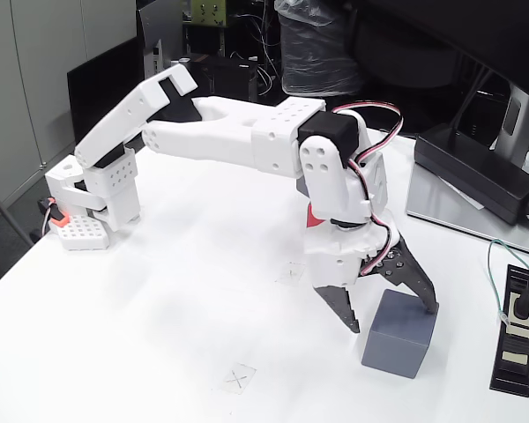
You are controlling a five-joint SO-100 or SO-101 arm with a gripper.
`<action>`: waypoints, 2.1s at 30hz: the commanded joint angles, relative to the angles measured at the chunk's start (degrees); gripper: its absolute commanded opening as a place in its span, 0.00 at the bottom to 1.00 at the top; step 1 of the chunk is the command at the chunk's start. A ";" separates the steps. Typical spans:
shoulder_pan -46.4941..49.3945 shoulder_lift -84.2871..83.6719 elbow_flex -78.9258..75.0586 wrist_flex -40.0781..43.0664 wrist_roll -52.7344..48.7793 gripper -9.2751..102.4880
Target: Stack the three blocks in an ordered color.
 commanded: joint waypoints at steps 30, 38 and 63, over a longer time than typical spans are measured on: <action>6.68 4.13 -0.26 11.51 -4.66 0.38; 8.26 8.26 -0.70 11.51 -5.54 0.38; 7.82 14.15 2.29 11.51 8.53 0.42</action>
